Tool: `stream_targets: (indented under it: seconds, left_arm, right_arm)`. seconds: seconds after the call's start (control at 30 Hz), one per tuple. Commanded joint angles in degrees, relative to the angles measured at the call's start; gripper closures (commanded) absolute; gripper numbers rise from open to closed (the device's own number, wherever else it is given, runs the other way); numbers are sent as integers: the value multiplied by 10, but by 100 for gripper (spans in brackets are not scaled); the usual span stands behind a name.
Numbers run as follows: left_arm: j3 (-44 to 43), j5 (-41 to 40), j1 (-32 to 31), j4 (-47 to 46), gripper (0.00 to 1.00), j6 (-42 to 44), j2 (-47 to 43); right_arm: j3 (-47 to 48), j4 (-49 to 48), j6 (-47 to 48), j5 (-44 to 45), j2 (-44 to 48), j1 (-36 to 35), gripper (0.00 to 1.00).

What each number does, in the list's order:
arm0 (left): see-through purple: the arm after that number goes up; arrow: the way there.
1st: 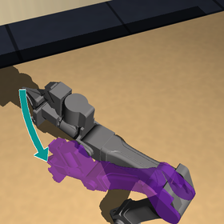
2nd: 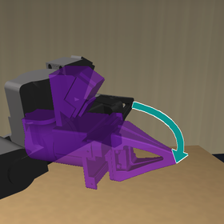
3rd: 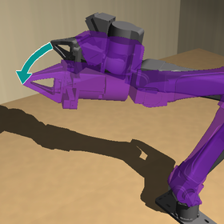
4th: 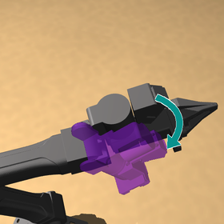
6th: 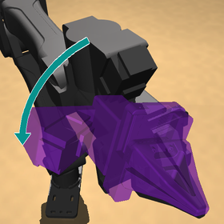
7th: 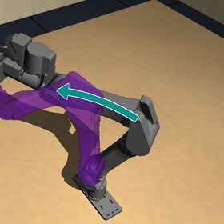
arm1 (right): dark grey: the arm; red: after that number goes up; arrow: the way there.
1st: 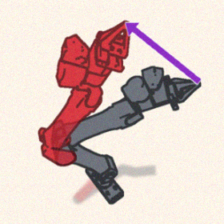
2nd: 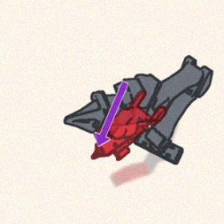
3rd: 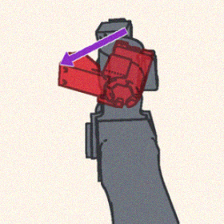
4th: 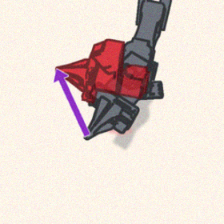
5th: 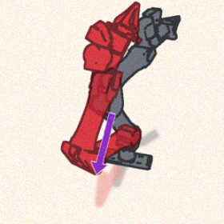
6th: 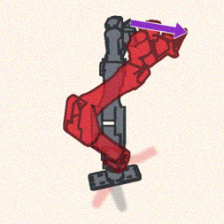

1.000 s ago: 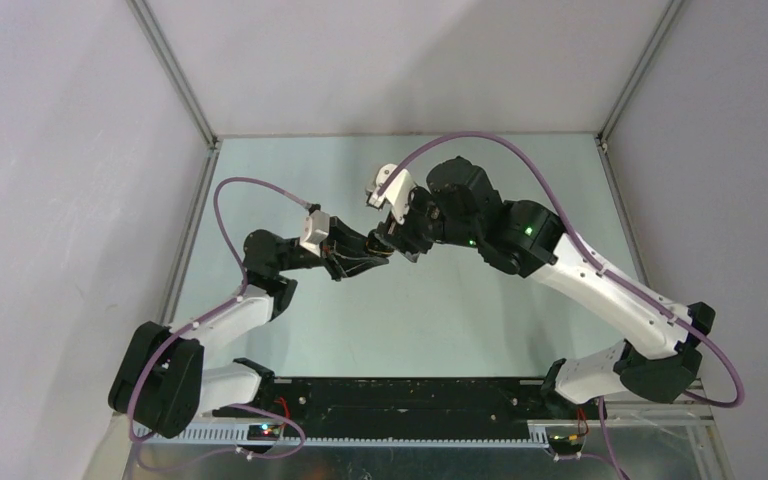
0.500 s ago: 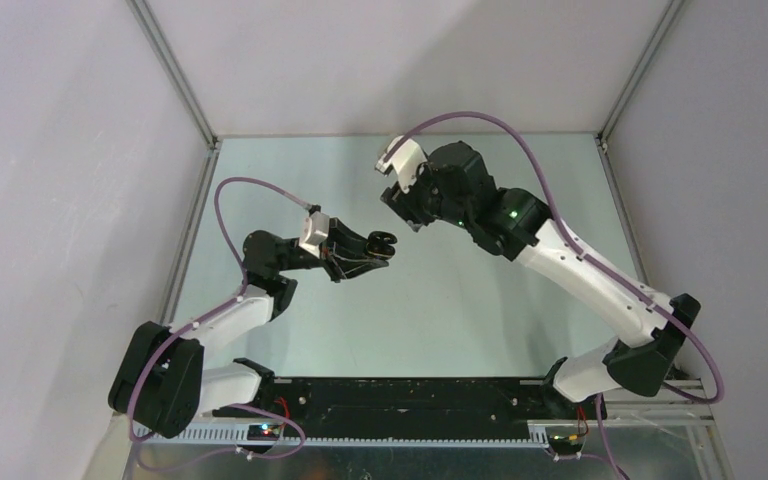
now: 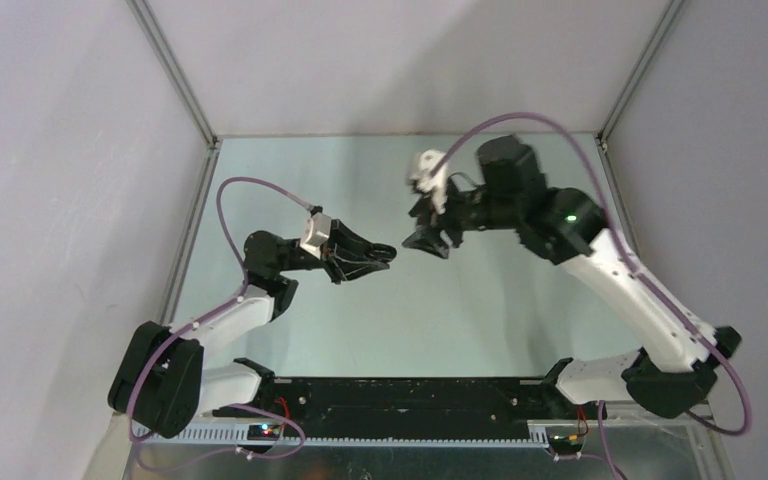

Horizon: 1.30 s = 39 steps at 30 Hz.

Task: Insert the wireless bluetooth earbuds into the charging case
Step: Close the charging case, then place the charging case at the center of the board.

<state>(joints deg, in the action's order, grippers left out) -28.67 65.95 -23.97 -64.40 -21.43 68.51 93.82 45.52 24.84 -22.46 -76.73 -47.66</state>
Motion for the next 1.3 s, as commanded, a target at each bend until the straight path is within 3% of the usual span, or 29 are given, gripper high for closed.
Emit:
stream_targets:
  seconds: [0.0, 0.27, 0.33, 0.37, 0.4, 0.43, 0.47, 0.5, 0.6, 0.67, 0.8, 0.87, 1.0, 1.27]
  left_arm:
    - [-6, -25, 3, -9, 100, 5, -2]
    - [-9, -28, 2, -2, 100, 6, -2]
    - [-9, -30, 2, -1, 100, 6, 0]
    - [-9, -35, 3, 2, 100, 6, 2]
    - [-10, -40, 2, 5, 100, 6, 4]
    - [-14, -56, 2, 21, 100, 8, 10]
    - [-18, -67, 2, 35, 100, 17, 14]
    - [-29, -89, 2, 72, 100, 25, 23]
    - [-54, -128, 2, 126, 100, 44, 57]
    - [-71, -148, 0, 135, 100, 41, 79]
    - [-123, -223, -16, 213, 100, 49, 126]
    - [-147, -259, -28, 236, 100, 29, 160]
    - [-201, -316, -61, 270, 100, -18, 244]
    - [-339, -364, -91, 398, 100, -92, 389]
  right_arm:
    - [50, 16, -43, -225, 54, 71, 40]
    - [32, 6, -44, -229, 80, 84, 35]
    - [23, 3, -41, -212, 87, 86, 28]
    - [15, -20, -47, -146, 92, 87, 7]
    - [-26, -44, -56, -92, 108, 87, 4]
    - [-58, -114, -69, 53, 119, 91, 1]
    - [-118, -148, -70, 121, 139, 96, 1]
    - [-150, -212, -68, 244, 148, 119, 1]
    - [-282, -313, -97, 347, 189, 236, 1]
    - [-328, -345, -167, 321, 209, 322, 1]
    - [-351, -314, -227, 156, 210, 442, 1]
    - [-353, -306, -227, 111, 202, 463, 1]
    - [-359, -317, -216, 101, 192, 471, 1]
    - [-392, -345, -200, 70, 196, 471, 1]
